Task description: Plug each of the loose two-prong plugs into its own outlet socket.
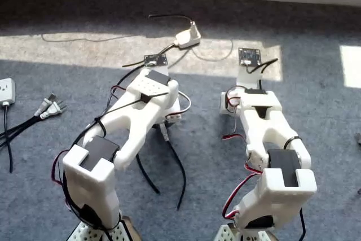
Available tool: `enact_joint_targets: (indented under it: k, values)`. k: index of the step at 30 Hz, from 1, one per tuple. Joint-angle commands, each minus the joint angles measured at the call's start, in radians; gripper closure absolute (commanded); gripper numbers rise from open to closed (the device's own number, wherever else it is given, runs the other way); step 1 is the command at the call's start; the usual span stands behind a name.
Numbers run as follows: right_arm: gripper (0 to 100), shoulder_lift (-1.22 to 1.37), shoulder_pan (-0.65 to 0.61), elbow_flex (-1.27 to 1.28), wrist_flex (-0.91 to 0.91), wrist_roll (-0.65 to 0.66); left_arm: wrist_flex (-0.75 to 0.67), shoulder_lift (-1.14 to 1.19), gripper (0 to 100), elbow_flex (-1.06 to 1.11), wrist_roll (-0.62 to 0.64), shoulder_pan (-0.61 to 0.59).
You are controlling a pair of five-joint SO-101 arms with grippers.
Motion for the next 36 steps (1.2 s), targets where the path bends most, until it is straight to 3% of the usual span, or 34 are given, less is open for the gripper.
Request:
enact_joint_targets:
  k: [1, 4, 8, 13, 17, 20, 25, 32, 36]
  values:
    - [98.9, 0.001, -0.001, -0.048, 0.002, 0.009, -0.063, -0.001, 91, -0.047, -0.068, -0.021]
    - [98.9, 0.001, -0.001, -0.047, 0.002, 0.009, -0.109, 0.027, 84, -0.048, -0.123, -0.045]
    - [98.9, 0.001, -0.001, -0.047, 0.002, 0.009, -0.107, 0.054, 83, -0.111, -0.212, -0.053]
    - [98.9, 0.001, -0.001, -0.047, 0.002, 0.009, -0.002, 0.137, 83, -0.228, -0.258, -0.061]
    - [98.9, 0.001, -0.001, -0.047, 0.002, 0.009, 0.127, 0.185, 83, -0.317, -0.215, -0.061]
    - [98.9, 0.001, -0.001, -0.047, 0.002, 0.009, 0.192, 0.186, 83, -0.343, -0.12, -0.128]
    - [98.9, 0.001, -0.001, -0.048, 0.002, 0.009, 0.275, 0.186, 83, -0.337, -0.092, -0.197]
    - [98.9, 0.001, -0.001, -0.048, 0.002, 0.009, 0.295, 0.188, 83, -0.3, 0.003, -0.067]
    - [98.9, 0.001, -0.001, -0.048, 0.002, 0.009, 0.299, 0.188, 83, -0.3, 0.005, -0.053]
